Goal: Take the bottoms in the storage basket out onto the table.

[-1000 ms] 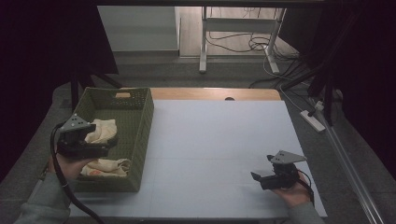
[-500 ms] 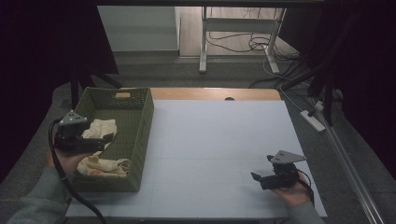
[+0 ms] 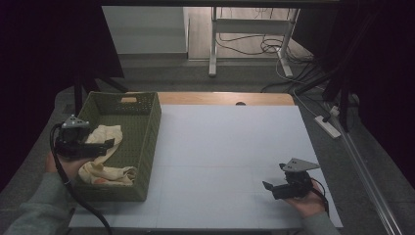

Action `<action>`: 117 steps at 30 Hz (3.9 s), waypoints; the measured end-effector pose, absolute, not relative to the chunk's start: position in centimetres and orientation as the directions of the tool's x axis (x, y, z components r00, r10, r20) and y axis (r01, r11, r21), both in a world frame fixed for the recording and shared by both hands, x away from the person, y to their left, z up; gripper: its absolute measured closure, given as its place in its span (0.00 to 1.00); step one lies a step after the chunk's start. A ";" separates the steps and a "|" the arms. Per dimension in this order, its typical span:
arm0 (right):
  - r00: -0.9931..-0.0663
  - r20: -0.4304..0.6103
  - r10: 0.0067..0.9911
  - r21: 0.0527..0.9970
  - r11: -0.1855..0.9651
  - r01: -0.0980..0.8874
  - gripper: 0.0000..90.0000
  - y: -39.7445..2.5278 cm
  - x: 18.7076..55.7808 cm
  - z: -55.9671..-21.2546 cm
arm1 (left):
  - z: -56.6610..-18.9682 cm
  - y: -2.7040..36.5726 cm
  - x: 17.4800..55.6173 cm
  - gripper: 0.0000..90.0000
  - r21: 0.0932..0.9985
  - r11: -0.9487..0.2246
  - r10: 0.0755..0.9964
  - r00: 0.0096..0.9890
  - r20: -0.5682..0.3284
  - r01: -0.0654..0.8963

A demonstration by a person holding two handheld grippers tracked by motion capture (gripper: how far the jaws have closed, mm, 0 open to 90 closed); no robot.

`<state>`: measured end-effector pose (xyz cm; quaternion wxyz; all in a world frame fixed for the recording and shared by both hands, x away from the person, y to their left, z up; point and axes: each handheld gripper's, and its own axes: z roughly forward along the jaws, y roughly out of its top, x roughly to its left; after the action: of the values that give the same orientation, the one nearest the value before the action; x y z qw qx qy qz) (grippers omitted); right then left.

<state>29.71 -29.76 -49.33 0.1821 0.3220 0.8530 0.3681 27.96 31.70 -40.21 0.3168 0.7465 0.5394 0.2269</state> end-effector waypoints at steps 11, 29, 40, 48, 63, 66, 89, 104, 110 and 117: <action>-0.729 -0.073 0.681 0.738 0.529 0.420 0.09 -29.7 29.8 -49.5 | -41.7 33.7 28.6 0.08 0.676 -0.182 0.966 0.257 -0.012 0.714; -0.730 -0.074 0.680 0.733 0.533 0.422 0.09 -29.6 29.8 -49.6 | -43.7 35.0 30.1 0.08 0.610 -0.153 0.980 0.198 -0.008 0.778; -0.729 -0.077 0.681 0.736 0.532 0.419 0.09 -29.6 29.8 -49.5 | -44.8 35.5 30.9 0.08 0.569 -0.134 0.986 0.167 -0.006 0.812; -0.731 -0.079 0.678 0.734 0.535 0.418 0.09 -29.6 29.8 -49.6 | -45.6 35.7 31.3 0.08 0.539 -0.122 0.987 0.158 -0.021 0.834; -0.733 -0.084 0.674 0.731 0.543 0.415 0.09 -29.6 29.8 -49.6 | -46.4 35.9 31.8 0.08 0.492 -0.117 0.991 0.135 0.000 0.863; -0.734 -0.082 0.674 0.728 0.544 0.418 0.09 -29.5 29.8 -49.6 | -46.5 35.8 31.8 0.08 0.488 -0.122 0.991 0.135 0.008 0.865; -0.742 -0.078 0.666 0.714 0.557 0.425 0.09 -29.4 29.9 -49.8 | -47.8 34.7 32.8 0.11 0.344 -0.200 0.978 0.166 0.126 0.918; -0.747 -0.079 0.660 0.711 0.563 0.421 0.09 -29.3 29.8 -49.8 | -48.9 34.4 33.4 0.23 0.243 -0.224 0.970 0.193 0.146 0.944; -0.749 -0.080 0.658 0.709 0.565 0.421 0.09 -29.3 29.7 -49.8 | -49.3 34.1 33.6 0.32 0.201 -0.237 0.961 0.198 0.194 0.951; -0.748 -0.081 0.659 0.708 0.566 0.422 0.09 -29.3 29.8 -49.8 | -49.7 33.6 33.7 0.56 0.164 -0.260 0.938 0.209 0.276 0.952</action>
<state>29.77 -29.30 -49.81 0.1709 0.3114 0.8681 0.3466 33.66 33.62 -49.72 -0.0207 0.7774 0.6077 0.1611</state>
